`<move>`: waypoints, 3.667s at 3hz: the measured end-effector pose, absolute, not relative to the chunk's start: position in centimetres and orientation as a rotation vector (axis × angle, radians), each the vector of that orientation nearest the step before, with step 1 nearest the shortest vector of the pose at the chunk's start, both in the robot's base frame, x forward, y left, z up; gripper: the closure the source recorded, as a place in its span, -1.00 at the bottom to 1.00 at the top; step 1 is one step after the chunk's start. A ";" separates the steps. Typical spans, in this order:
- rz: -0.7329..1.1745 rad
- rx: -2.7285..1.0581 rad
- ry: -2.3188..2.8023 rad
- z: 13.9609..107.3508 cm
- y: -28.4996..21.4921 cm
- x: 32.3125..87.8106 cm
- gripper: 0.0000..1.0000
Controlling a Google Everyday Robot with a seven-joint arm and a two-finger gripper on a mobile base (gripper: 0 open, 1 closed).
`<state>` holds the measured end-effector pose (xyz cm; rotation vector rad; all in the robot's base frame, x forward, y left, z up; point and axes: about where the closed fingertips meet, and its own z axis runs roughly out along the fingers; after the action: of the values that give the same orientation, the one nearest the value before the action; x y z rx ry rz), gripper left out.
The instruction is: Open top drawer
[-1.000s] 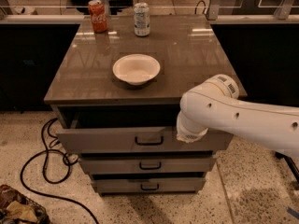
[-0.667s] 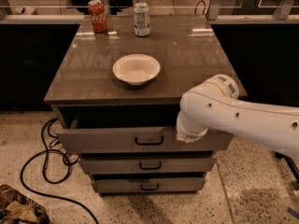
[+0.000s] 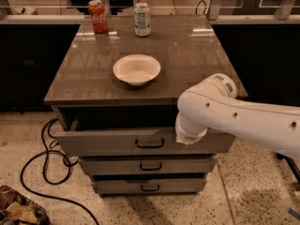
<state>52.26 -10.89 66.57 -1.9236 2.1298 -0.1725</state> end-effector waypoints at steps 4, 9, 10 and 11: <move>-0.123 -2.016 2.220 66.8 -8.5 46.8 1.00; -0.130 -2.022 2.226 67.4 -8.5 46.3 -0.27; -0.133 -2.021 2.226 67.5 -8.6 46.3 -0.74; -0.136 -2.021 2.225 67.6 -8.6 46.2 -1.00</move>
Offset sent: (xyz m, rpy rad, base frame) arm -0.1876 0.0853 0.0051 -0.2081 0.4294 0.0167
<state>46.23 -8.62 67.55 -2.0208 2.2251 -0.1362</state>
